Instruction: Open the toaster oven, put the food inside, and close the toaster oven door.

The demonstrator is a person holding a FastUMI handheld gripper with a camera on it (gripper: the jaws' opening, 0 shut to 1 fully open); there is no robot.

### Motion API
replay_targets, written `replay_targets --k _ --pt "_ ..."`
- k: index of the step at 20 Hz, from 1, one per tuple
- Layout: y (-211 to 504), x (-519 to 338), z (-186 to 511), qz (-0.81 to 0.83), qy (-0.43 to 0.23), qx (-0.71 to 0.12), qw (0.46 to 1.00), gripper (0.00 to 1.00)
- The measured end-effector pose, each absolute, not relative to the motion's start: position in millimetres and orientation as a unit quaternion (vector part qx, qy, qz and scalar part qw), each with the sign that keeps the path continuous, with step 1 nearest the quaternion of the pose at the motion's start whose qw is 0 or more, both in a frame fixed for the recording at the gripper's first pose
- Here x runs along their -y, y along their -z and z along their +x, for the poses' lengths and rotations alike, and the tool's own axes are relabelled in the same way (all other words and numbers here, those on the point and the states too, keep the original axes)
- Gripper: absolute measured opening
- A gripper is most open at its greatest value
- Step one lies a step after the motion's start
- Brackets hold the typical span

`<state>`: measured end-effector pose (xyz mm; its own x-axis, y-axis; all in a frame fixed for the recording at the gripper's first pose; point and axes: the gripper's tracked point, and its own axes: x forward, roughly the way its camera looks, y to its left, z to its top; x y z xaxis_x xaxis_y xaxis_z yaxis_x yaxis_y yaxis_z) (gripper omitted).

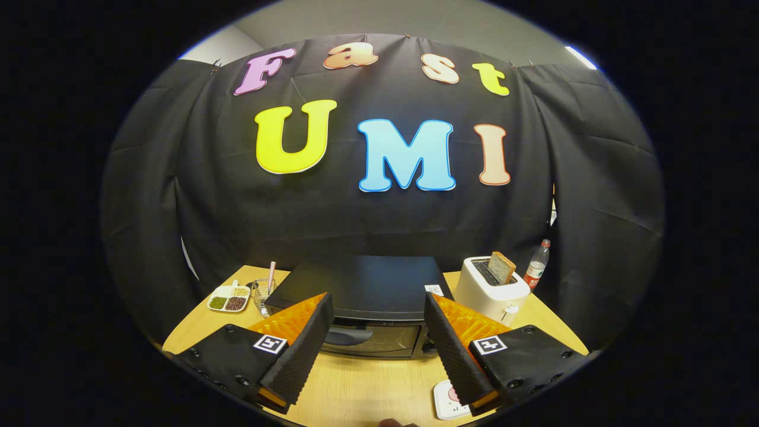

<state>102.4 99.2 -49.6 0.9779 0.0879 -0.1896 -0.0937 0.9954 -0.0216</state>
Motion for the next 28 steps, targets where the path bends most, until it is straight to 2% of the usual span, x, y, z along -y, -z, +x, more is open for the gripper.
replay_targets --k 15,28 --pt "147.2 -149.4 168.8 -0.011 -0.048 -0.211 0.976 0.98" --pt "160.7 -165.0 171.6 -0.010 -0.036 -0.240 0.970 0.99"
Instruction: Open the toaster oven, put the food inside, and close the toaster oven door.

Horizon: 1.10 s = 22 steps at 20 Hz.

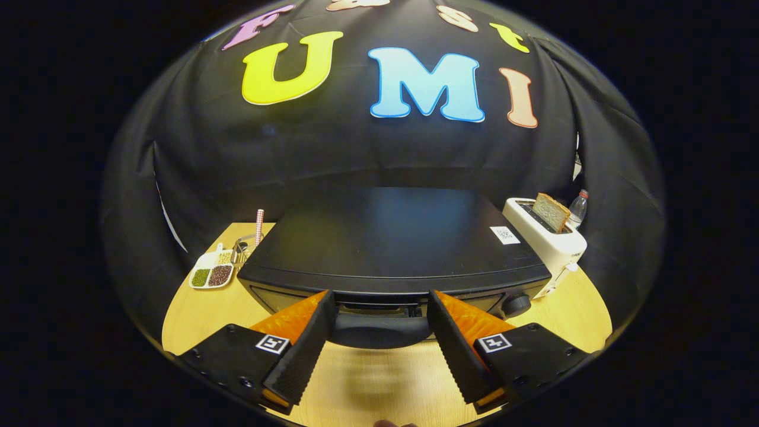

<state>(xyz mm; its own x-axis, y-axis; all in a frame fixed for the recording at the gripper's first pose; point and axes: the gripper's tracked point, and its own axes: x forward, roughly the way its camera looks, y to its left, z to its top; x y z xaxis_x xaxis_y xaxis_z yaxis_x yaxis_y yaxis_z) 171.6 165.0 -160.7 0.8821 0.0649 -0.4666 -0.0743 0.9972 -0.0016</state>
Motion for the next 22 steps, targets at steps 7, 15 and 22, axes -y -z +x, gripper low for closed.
replay_targets --k 7,15,22 --pt "167.1 -163.9 155.1 -0.008 -0.036 -0.266 0.963 0.99" --pt "186.2 -160.2 123.4 0.002 -0.026 -0.298 0.954 0.98" --pt "212.0 -158.0 89.0 0.001 -0.029 -0.336 0.941 0.98"
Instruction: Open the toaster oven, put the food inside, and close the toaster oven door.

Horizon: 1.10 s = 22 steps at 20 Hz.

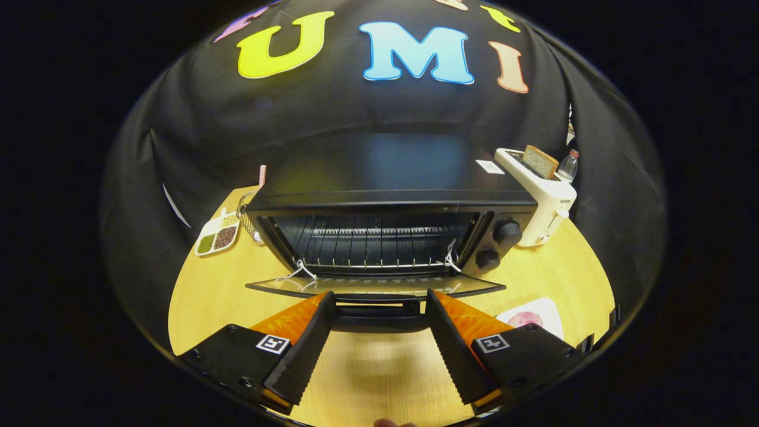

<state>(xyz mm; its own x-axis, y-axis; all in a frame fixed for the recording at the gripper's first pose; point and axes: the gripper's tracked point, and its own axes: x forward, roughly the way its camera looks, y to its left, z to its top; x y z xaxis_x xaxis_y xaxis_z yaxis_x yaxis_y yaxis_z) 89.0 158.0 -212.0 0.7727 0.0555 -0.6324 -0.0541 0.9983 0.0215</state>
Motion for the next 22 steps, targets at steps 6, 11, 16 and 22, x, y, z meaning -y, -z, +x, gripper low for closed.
replay_targets --k 6,11,16,22 --pt "292.7 -152.4 32.5 0.023 -0.039 -0.479 0.877 0.99" --pt "309.9 -130.5 0.4 0.067 -0.053 -0.515 0.853 0.99" --pt "285.7 -83.6 -9.9 0.053 -0.071 -0.489 0.868 0.99" --pt "255.5 -14.5 -23.1 0.069 -0.064 -0.478 0.873 0.99"
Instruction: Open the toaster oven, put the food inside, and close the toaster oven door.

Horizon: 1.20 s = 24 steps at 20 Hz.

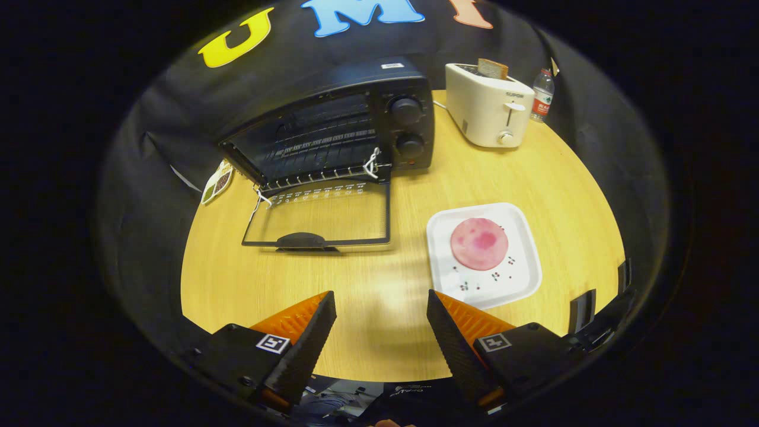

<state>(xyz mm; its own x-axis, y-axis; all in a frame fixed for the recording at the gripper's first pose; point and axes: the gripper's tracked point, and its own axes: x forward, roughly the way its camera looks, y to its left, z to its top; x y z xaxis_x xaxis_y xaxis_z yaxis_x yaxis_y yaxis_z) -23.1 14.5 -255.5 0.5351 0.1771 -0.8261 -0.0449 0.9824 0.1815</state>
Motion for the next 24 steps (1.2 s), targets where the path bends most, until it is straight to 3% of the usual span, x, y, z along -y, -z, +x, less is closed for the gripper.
replay_targets --k 10,24 --pt "251.3 80.1 3.9 0.082 -0.075 -0.495 0.862 0.99" --pt "321.3 157.6 39.9 0.048 -0.097 -0.589 0.801 0.99"
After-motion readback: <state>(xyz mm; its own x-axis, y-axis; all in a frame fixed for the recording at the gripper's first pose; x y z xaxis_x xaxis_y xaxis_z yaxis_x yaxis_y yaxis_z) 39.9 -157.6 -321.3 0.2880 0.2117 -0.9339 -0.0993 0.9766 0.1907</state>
